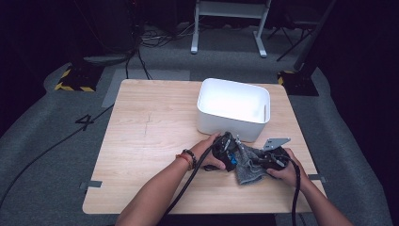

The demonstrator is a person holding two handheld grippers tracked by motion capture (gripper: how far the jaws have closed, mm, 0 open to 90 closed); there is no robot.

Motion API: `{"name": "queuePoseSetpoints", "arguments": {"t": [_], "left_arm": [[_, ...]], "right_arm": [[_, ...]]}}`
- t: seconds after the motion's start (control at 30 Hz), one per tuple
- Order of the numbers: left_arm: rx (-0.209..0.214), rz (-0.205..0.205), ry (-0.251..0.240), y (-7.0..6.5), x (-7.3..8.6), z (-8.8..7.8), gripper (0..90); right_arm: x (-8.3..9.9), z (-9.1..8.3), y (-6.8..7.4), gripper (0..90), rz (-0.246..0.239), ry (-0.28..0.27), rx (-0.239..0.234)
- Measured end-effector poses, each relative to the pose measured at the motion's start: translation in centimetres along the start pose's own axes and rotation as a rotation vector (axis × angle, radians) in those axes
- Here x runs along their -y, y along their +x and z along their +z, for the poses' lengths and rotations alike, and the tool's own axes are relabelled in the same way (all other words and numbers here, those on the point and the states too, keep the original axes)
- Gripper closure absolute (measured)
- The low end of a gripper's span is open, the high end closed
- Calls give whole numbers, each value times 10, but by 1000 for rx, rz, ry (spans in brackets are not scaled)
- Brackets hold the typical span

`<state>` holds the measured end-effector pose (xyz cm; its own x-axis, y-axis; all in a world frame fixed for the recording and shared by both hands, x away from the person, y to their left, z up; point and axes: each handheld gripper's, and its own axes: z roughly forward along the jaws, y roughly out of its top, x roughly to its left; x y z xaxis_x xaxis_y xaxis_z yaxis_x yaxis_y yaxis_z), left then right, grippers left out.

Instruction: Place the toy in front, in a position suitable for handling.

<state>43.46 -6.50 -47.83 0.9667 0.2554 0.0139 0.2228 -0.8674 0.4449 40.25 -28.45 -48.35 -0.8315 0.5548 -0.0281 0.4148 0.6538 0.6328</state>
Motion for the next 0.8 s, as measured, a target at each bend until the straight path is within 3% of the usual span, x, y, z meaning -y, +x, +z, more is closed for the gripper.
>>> {"name": "queuePoseSetpoints", "arguments": {"t": [0.17,0.23,0.47,0.57,0.6,0.8], "left_arm": [[30,-8,-1,1,-1,1,195],[33,20,14,1,-3,-1,236],[31,39,10,0,-1,-2,241],[9,47,-15,-1,3,-5,242],[7,27,-44,-1,6,-8,242],[-17,4,-124,3,19,-27,242]], "right_arm": [[0,0,0,739,-3,-1,0],[0,0,0,738,-4,-1,-1],[1,0,0,737,-6,-5,0],[1,-1,-1,736,1,-9,-2],[2,-2,-1,738,-2,-16,-3],[3,-8,-2,747,15,-46,-7]]}}
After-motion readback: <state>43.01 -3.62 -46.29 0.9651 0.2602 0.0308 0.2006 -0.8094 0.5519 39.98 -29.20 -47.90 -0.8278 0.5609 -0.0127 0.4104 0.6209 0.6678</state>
